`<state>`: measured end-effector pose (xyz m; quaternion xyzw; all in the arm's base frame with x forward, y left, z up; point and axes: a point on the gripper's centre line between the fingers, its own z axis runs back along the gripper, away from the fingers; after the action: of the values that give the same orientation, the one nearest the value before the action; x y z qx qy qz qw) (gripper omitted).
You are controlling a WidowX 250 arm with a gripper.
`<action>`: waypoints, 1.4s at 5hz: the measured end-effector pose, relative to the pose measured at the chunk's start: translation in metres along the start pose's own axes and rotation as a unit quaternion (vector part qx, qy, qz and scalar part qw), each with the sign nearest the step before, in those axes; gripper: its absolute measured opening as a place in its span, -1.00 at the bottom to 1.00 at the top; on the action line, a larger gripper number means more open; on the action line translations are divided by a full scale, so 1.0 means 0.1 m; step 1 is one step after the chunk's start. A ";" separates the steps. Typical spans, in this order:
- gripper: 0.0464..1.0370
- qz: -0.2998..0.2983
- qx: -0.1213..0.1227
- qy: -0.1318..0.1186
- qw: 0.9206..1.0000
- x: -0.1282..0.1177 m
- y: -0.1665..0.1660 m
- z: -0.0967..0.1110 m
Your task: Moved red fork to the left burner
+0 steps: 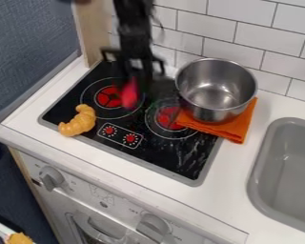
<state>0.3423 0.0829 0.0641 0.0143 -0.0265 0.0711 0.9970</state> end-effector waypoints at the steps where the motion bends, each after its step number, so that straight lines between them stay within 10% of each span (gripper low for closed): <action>1: -0.21 -0.010 0.001 -0.008 1.000 0.04 0.30 0.15; 7: -0.05 -0.072 0.043 0.045 0.995 0.03 0.89 -0.52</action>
<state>0.3354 0.1727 0.0149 0.0559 0.0227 0.0003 0.9982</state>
